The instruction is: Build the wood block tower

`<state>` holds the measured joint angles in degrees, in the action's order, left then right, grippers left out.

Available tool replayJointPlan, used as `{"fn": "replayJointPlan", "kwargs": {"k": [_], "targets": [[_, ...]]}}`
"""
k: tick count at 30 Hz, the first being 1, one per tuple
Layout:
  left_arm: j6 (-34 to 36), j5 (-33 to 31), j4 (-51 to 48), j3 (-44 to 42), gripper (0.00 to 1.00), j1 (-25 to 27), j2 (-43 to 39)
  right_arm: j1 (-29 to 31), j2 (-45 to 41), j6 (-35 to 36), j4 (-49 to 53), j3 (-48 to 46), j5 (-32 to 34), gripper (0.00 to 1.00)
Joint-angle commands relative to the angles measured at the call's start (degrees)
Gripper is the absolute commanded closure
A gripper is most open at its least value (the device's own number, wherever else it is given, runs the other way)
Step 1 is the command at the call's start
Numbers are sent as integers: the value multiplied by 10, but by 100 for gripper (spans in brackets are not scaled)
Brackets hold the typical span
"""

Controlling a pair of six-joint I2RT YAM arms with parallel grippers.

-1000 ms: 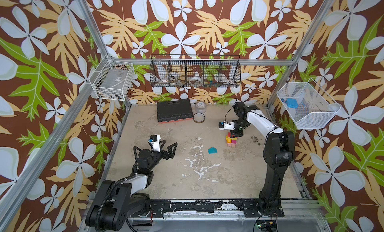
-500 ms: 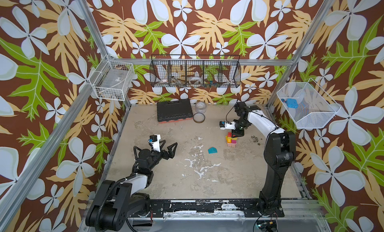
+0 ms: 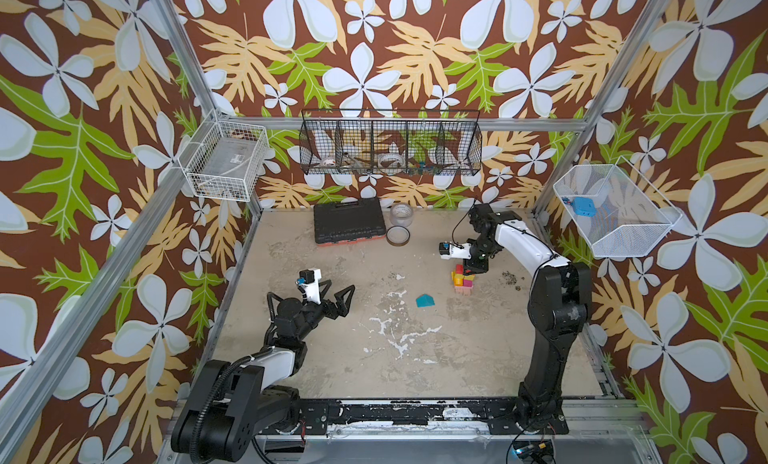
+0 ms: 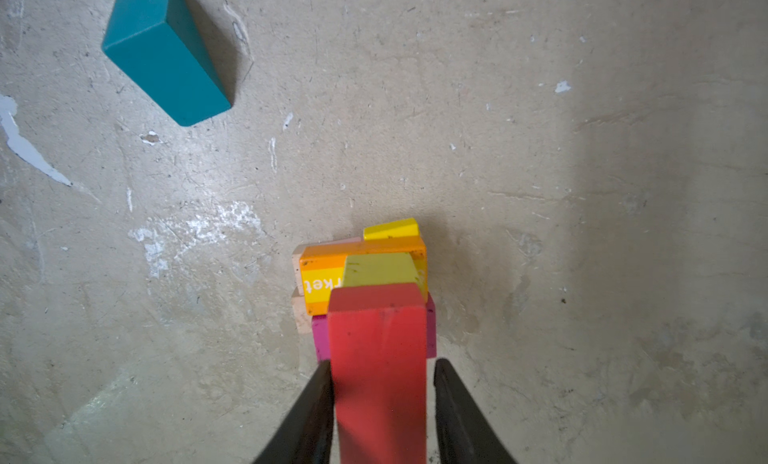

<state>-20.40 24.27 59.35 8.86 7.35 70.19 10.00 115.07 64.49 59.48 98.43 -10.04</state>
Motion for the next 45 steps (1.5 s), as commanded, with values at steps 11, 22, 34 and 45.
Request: {"fn": "replayJointPlan", "kwargs": {"k": [11, 22, 34, 45], "targets": [[5, 8, 18, 3, 0, 0, 1, 1, -39, 3, -13, 0, -54, 46], [5, 8, 19, 1, 0, 0, -2, 115, -35, -22, -6, 24, -59, 42], [5, 6, 20, 0, 0, 0, -2, 174, 44, -40, -15, -23, -12, 40], [5, 7, 20, -1, 0, 0, -2, 185, 103, -52, -7, -9, -32, 0]]}}
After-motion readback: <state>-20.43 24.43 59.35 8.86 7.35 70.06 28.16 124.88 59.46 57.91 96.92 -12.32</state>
